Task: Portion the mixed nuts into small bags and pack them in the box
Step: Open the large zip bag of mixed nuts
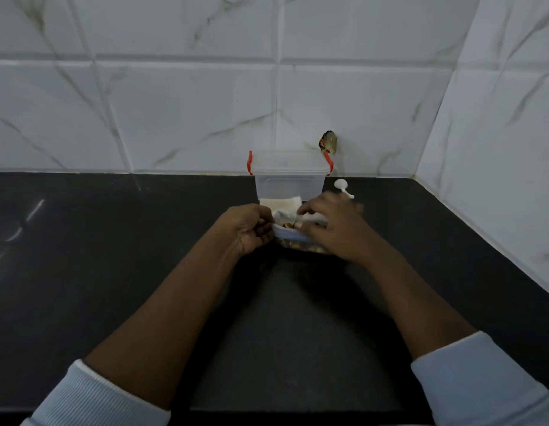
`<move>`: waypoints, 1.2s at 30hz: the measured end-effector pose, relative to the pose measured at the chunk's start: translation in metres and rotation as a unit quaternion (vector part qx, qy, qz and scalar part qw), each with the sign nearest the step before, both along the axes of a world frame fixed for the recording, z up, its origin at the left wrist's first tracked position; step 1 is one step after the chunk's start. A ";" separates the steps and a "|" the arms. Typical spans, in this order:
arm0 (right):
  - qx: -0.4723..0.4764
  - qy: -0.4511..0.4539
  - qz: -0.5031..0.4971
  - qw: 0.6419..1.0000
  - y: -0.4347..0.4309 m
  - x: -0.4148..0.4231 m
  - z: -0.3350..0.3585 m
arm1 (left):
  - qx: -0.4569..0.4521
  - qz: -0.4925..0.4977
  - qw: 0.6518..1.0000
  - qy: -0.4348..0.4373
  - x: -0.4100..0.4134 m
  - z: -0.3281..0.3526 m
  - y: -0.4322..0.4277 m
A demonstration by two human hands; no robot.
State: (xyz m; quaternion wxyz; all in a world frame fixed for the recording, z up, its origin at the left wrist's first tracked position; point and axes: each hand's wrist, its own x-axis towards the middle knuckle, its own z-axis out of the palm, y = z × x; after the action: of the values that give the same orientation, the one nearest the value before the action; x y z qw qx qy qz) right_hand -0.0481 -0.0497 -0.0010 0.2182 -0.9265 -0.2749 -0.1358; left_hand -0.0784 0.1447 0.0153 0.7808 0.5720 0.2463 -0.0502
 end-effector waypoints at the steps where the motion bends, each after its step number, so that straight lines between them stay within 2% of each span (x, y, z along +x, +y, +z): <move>1: -0.002 0.010 0.034 0.999 0.006 -0.005 0.000 | -0.005 -0.001 1.000 -0.004 0.000 0.000 0.000; 3: -0.014 -0.003 0.070 0.997 0.015 -0.011 0.000 | -0.018 0.003 1.000 -0.009 -0.001 0.002 0.000; 7: -0.041 -0.102 0.114 0.987 0.022 -0.015 -0.004 | -0.040 -0.010 0.999 -0.011 -0.005 0.006 -0.001; 11: -0.137 -0.254 0.122 0.950 0.025 -0.022 -0.014 | -0.101 -0.029 0.994 -0.001 -0.006 0.006 0.002; 13: -0.178 -0.287 0.134 0.932 0.021 -0.024 -0.017 | -0.134 -0.029 0.991 0.008 -0.005 0.005 0.004; 17: -0.169 -0.242 0.155 0.943 0.006 -0.020 -0.020 | -0.182 -0.018 0.983 0.029 -0.002 0.003 0.008; 22: -0.175 -0.190 0.159 0.953 -0.004 -0.019 -0.023 | -0.188 -0.010 0.981 0.036 -0.001 0.004 0.004; 26: -0.171 -0.246 0.138 0.944 -0.004 -0.019 -0.022 | -0.171 0.011 0.984 0.046 -0.004 0.005 0.001; 30: -0.173 -0.253 0.145 0.941 -0.004 -0.017 -0.026 | -0.148 0.018 0.987 0.054 -0.005 0.007 0.001; 34: -0.098 -0.161 0.146 0.971 -0.018 -0.017 -0.010 | -0.121 0.022 0.992 0.031 -0.010 0.008 -0.003; 36: -0.004 -0.135 0.075 0.988 -0.031 -0.017 -0.001 | -0.108 0.023 0.994 0.029 -0.009 0.005 -0.007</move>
State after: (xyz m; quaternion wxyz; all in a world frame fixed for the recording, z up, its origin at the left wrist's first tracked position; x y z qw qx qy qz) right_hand -0.0654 -0.0804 -0.0023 0.1852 -0.8771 -0.3712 -0.2423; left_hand -0.0878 0.1380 0.0206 0.8313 0.4773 0.2748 -0.0748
